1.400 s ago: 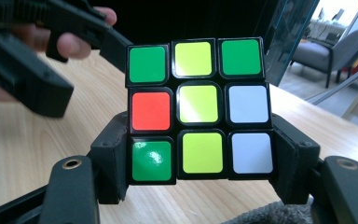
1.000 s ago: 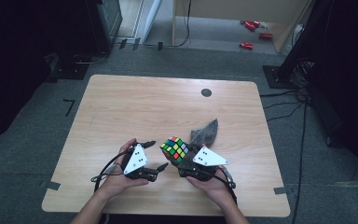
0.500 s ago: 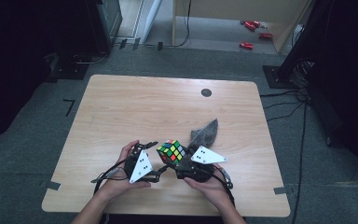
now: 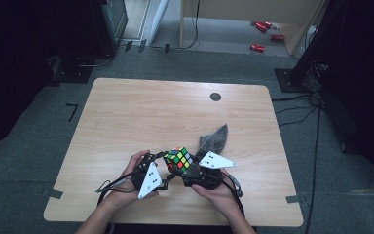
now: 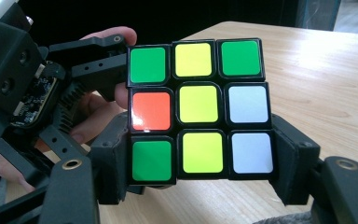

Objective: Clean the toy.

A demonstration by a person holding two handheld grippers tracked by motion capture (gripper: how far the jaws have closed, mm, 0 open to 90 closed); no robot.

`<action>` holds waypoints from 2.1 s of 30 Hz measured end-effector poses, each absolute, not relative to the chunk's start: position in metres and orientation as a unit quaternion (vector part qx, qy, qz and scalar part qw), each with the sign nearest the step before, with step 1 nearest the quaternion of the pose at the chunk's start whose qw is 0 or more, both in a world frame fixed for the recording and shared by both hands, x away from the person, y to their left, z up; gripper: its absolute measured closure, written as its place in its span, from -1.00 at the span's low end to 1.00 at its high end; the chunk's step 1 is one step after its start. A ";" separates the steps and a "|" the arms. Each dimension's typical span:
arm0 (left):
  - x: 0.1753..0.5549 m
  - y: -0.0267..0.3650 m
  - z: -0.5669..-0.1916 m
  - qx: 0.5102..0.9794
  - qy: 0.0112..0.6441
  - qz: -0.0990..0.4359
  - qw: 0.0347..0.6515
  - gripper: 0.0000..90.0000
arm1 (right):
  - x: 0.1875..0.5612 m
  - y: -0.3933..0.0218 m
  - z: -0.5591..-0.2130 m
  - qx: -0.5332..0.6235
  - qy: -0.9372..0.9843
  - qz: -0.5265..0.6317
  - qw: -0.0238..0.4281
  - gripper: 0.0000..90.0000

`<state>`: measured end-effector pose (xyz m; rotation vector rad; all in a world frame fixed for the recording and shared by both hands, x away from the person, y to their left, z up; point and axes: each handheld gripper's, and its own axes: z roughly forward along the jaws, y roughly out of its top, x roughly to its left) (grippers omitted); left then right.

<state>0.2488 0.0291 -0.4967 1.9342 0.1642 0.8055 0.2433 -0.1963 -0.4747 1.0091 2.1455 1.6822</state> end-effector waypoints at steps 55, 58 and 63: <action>0.264 0.052 -0.483 0.813 0.174 0.221 0.509 -0.22 | 0.271 -0.261 -0.474 0.348 0.737 0.520 0.256 -0.33; 0.264 0.052 -0.483 0.814 0.174 0.216 0.510 -0.22 | 0.278 -0.261 -0.487 0.340 0.760 0.479 0.277 -0.38; 0.264 0.052 -0.483 0.814 0.176 0.209 0.513 -0.22 | 0.289 -0.258 -0.506 0.332 0.788 0.429 0.290 -0.46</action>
